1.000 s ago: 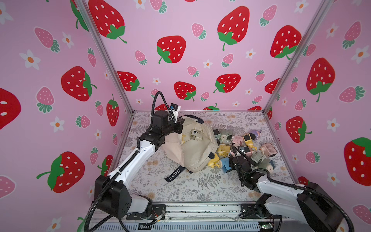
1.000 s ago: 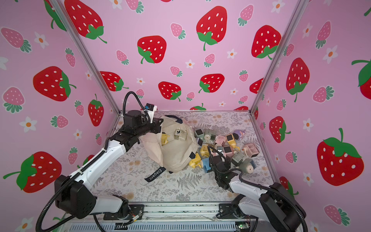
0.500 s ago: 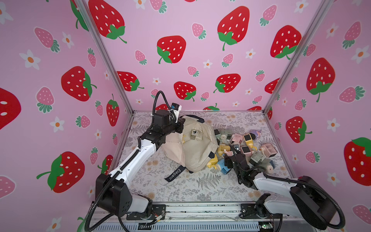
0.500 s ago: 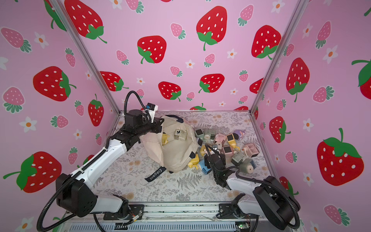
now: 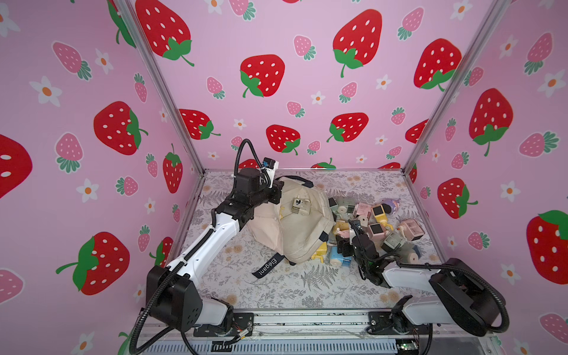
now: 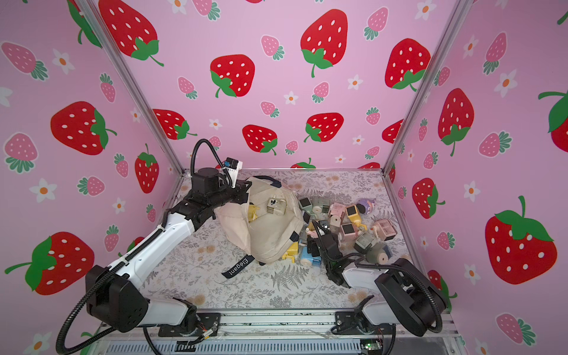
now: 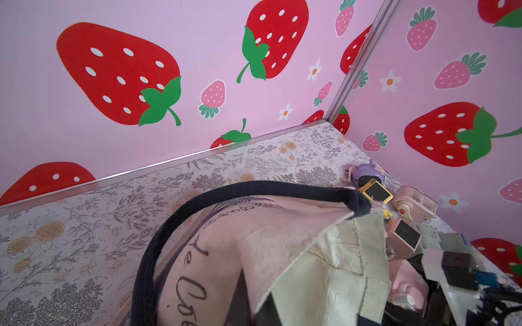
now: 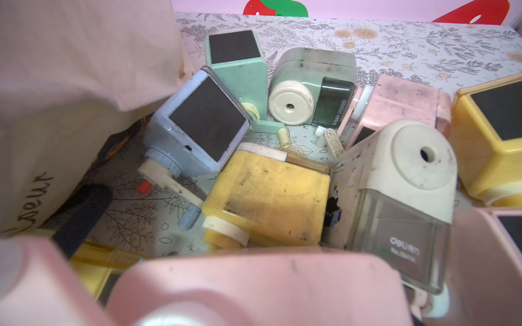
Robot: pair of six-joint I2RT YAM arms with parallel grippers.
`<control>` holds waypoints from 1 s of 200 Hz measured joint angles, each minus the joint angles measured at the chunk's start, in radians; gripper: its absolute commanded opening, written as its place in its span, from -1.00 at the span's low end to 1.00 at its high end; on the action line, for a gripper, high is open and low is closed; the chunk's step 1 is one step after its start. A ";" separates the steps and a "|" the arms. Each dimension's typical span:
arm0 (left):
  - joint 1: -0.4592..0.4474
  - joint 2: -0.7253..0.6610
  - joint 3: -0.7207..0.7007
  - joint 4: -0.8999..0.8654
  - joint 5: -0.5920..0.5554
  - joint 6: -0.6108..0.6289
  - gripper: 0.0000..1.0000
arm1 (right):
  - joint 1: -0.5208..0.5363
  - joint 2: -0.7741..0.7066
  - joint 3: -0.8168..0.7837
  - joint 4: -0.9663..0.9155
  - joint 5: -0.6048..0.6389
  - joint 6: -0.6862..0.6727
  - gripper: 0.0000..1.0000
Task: Take out the pencil sharpeners from the tote bags
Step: Adjust the pencil sharpener at the center of the board.
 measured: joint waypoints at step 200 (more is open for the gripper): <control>-0.013 0.010 0.009 -0.009 -0.008 0.011 -0.95 | 0.000 0.107 0.030 0.123 -0.049 0.023 0.44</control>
